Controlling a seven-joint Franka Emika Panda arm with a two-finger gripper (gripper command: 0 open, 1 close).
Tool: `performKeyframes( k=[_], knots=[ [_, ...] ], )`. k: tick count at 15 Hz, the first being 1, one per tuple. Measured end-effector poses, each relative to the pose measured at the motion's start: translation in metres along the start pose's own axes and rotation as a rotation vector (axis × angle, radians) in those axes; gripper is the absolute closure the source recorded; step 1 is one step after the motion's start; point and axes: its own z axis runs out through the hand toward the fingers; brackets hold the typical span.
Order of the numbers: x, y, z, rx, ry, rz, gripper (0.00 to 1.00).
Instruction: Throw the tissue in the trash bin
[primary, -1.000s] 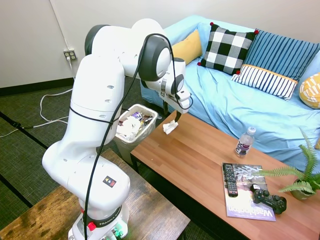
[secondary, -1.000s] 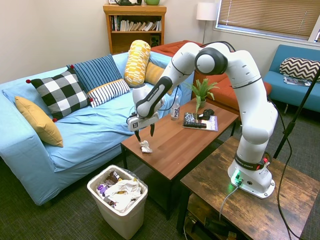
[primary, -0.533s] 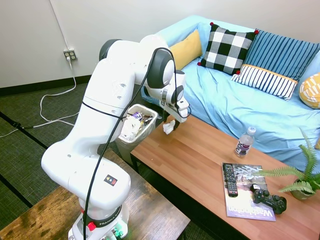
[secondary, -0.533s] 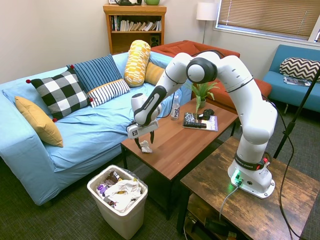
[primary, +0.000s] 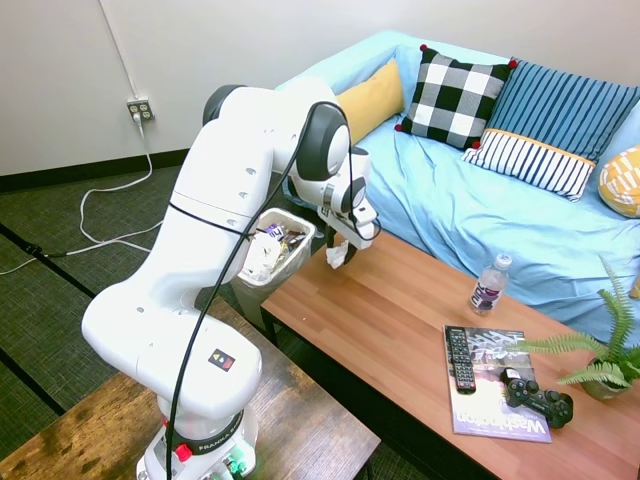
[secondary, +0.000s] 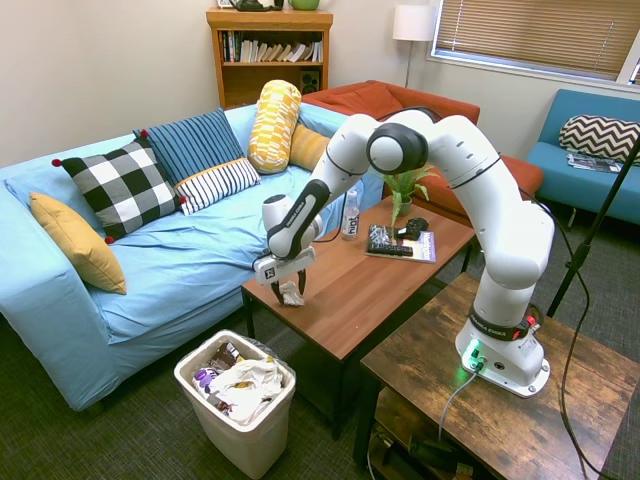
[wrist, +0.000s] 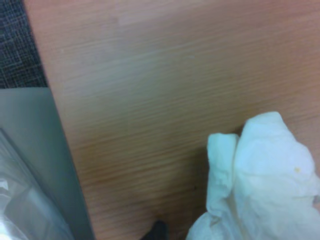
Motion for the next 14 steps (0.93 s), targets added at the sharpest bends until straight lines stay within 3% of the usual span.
performKeyframes(
  k=[11,14],
  knots=[
    [0.009,-0.004,-0.010,0.029,-0.029,-0.019,1.00],
    [0.003,-0.010,-0.038,0.050,-0.021,-0.039,1.00]
  ],
)
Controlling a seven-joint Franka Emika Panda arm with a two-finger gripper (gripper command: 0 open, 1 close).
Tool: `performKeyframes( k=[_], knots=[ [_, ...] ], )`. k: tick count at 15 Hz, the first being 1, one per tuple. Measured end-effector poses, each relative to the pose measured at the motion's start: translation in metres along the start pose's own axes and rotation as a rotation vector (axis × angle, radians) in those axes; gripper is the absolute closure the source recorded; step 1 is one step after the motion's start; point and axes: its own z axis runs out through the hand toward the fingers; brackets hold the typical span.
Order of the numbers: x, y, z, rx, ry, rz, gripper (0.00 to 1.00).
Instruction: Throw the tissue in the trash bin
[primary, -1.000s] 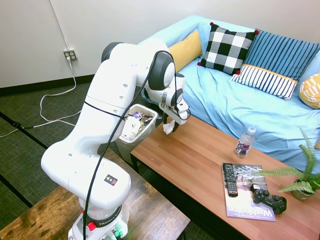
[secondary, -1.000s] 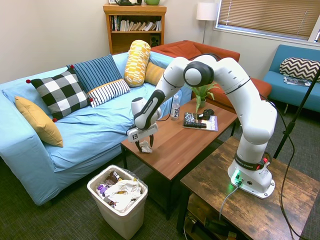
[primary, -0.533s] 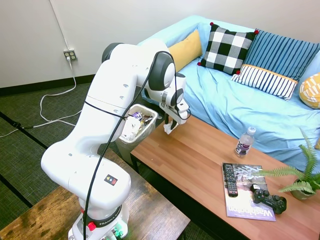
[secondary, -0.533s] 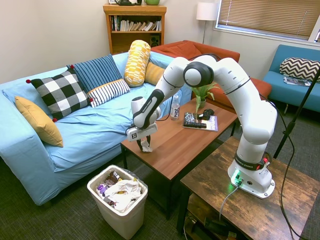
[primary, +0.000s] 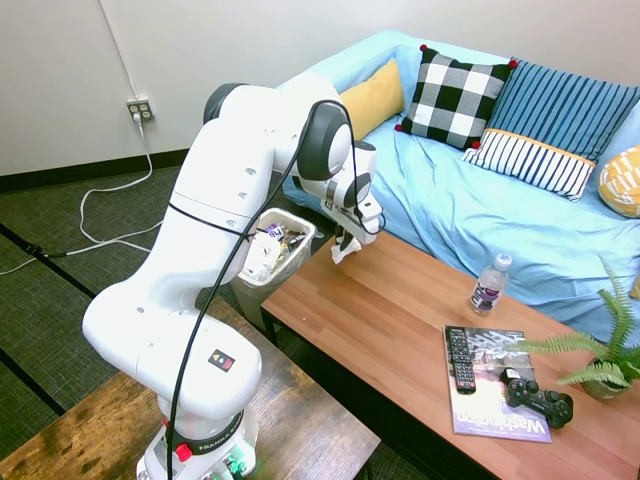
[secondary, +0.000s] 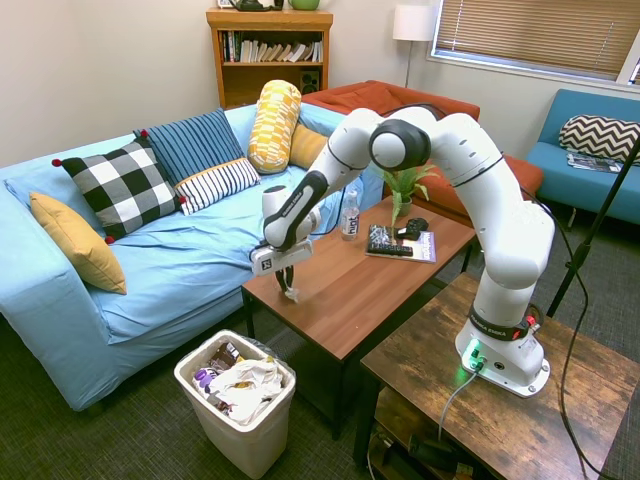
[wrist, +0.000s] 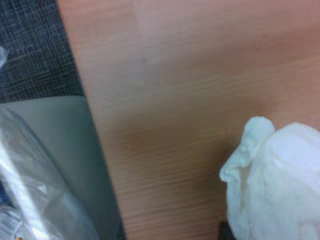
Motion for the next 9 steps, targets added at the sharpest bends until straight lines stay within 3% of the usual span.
performKeyframes(
  k=[4,9],
  knots=[
    [-0.070,-0.033,-0.059,0.001,0.048,-0.129,1.00],
    [-0.181,-0.082,-0.059,-0.015,0.086,-0.263,1.00]
  ],
)
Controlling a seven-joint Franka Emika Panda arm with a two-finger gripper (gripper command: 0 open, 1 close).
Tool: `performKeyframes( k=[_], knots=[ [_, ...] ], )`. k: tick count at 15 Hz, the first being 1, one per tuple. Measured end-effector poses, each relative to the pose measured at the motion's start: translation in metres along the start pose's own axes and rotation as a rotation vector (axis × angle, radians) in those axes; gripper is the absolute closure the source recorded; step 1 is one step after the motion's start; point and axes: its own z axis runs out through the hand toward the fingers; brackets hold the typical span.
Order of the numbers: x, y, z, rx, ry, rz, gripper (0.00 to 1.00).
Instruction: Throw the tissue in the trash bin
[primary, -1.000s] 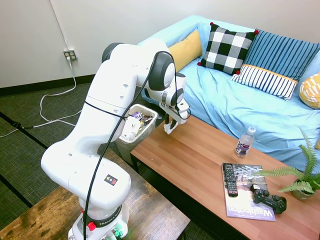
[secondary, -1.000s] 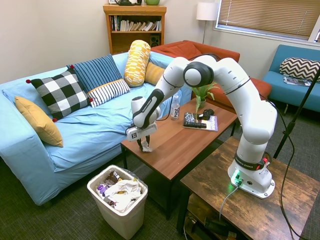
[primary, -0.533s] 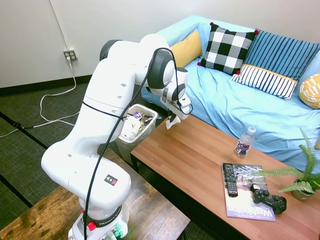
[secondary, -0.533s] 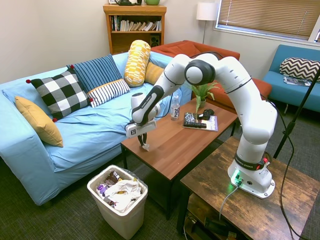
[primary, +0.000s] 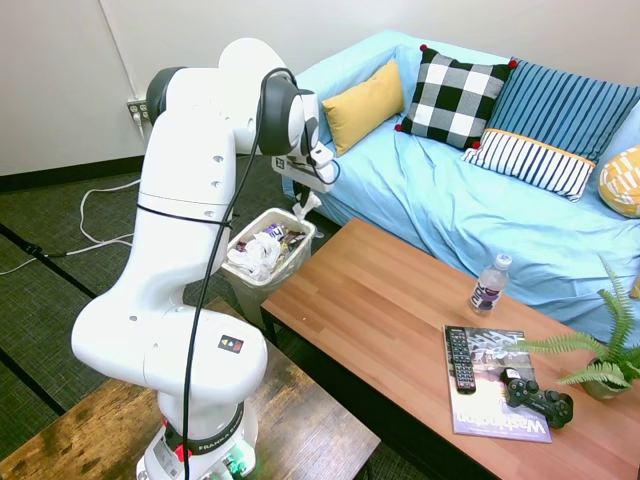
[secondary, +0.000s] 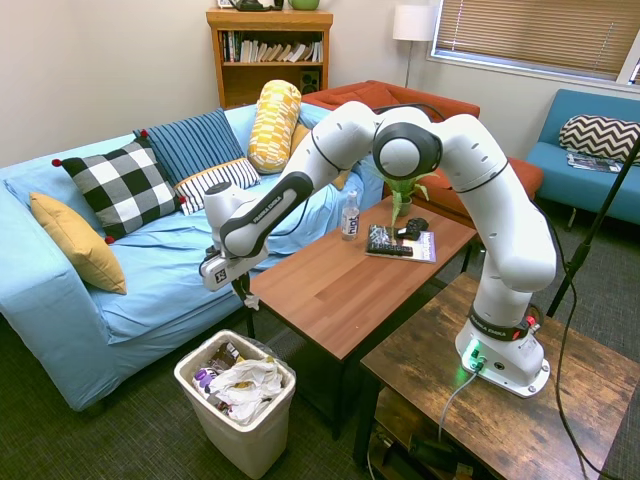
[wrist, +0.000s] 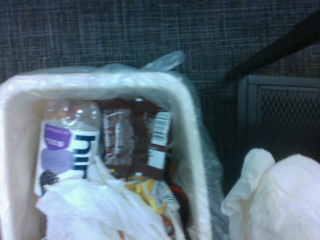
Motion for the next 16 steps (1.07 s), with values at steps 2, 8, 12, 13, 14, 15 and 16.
performKeyframes(
  k=[2,8,12,13,14,15,16],
  knots=[
    [-0.022,-0.023,0.000,0.005,-0.003,-0.037,1.00],
    [-0.055,-0.056,0.015,-0.017,-0.018,-0.089,0.00],
    [-0.064,-0.063,0.023,-0.035,-0.025,-0.102,0.00],
    [-0.066,-0.064,0.025,-0.038,-0.027,-0.104,0.00],
    [-0.067,-0.065,0.026,-0.042,-0.028,-0.106,0.00],
    [-0.068,-0.065,0.028,-0.045,-0.029,-0.108,0.00],
    [-0.069,-0.065,0.028,-0.047,-0.030,-0.109,0.00]
  ],
)
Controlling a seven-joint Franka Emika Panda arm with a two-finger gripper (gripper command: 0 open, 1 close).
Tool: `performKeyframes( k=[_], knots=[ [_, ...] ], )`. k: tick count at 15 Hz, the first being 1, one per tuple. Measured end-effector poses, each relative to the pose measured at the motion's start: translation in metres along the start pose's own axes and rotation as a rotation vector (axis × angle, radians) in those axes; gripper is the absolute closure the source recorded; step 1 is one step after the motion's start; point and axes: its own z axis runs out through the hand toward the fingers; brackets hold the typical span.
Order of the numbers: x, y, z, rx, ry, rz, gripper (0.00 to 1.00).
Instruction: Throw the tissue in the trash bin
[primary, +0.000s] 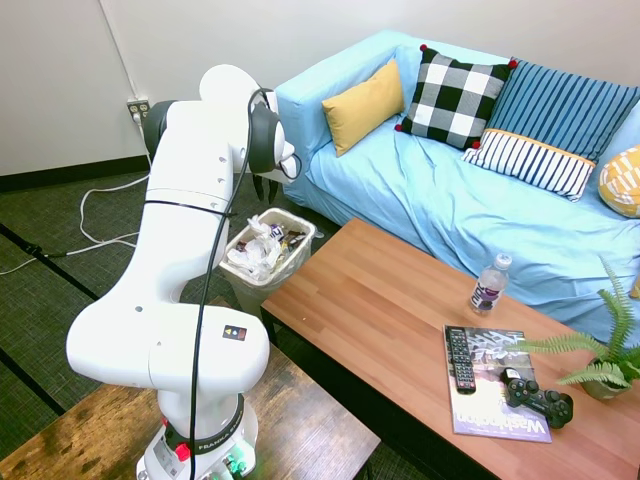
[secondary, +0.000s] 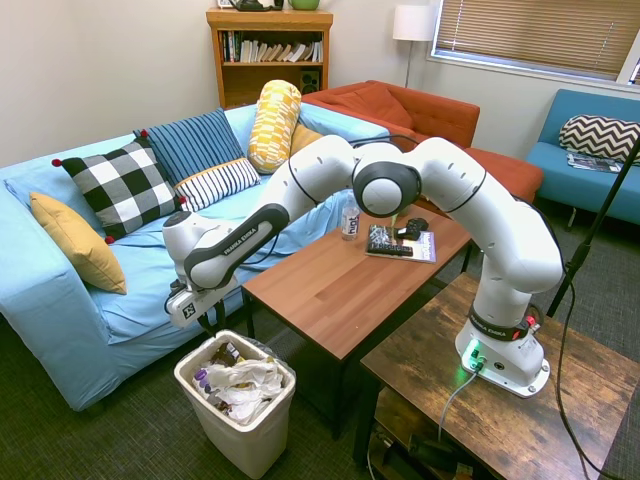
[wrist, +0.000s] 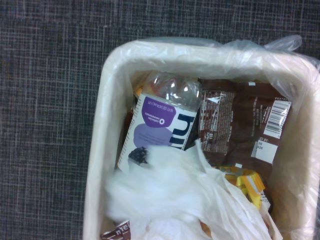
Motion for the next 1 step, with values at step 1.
performKeyframes(
  k=[1],
  knots=[
    [-0.0012,-0.0003,0.0000,-0.001,0.000,-0.002,0.00]
  ],
)
